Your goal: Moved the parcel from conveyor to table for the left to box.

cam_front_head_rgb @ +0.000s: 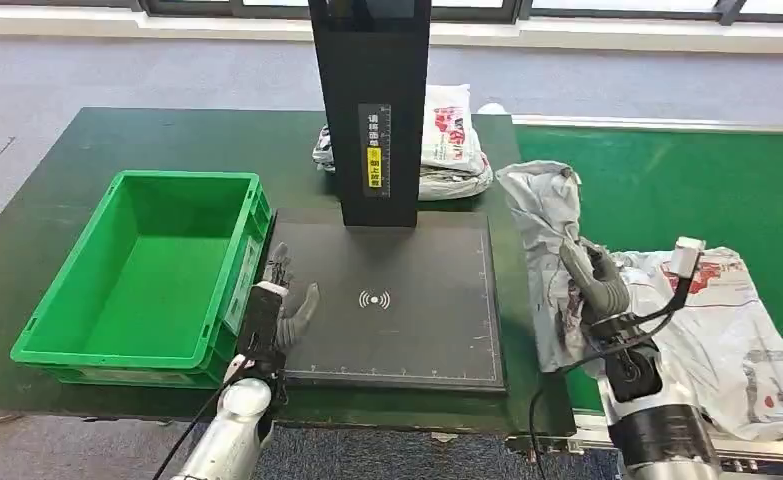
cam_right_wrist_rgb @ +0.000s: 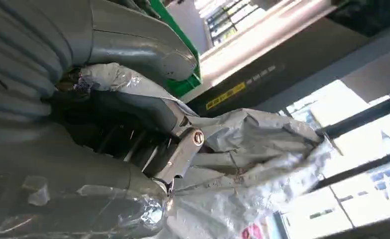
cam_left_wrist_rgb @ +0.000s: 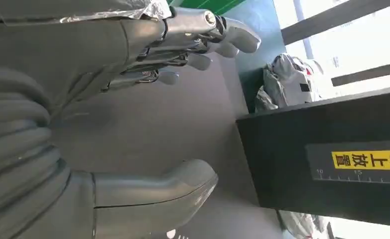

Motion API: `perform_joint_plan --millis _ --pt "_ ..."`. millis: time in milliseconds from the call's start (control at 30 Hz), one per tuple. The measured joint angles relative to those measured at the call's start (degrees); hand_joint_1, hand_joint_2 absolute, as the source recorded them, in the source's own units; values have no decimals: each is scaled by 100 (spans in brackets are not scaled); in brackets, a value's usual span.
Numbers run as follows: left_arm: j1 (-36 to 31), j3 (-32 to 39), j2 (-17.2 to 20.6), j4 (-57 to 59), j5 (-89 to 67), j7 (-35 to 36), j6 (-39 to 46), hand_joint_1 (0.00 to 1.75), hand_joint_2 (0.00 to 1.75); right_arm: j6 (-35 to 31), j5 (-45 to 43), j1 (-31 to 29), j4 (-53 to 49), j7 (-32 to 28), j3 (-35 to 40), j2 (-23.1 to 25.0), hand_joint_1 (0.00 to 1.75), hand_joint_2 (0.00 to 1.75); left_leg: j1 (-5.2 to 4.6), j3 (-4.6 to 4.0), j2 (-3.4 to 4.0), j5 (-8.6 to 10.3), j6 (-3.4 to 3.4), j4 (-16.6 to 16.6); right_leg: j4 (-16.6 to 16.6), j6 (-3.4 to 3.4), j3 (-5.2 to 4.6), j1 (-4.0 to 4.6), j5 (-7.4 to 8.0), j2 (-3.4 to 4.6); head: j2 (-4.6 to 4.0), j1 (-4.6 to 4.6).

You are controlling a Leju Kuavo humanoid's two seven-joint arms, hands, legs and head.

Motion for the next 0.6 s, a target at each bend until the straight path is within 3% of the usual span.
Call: perform_joint_plan --millis 300,400,467,600 --pt "-18 0 -18 18 0 -7 0 0 175 -29 50 -125 9 50 92 33 175 175 0 -1 2 3 0 0 0 -2 -3 0 2 2 0 0" --pt "-148 -24 -135 136 55 -52 54 0 175 -369 124 -1066 323 100 853 259 175 175 0 2 10 15 -3 0 1 -10 -9 1 14 11 0 0" --pt "-162 -142 -186 186 288 -59 114 0 175 -771 -360 -2507 885 476 2202 699 175 175 2 -3 4 27 -11 0 6 -13 -13 1 17 5 0 0" --pt "-223 -273 -186 240 365 -68 79 0 175 -1053 -581 -2907 905 620 2757 843 175 175 2 -3 -1 27 -11 1 6 -13 -15 1 17 1 0 0"
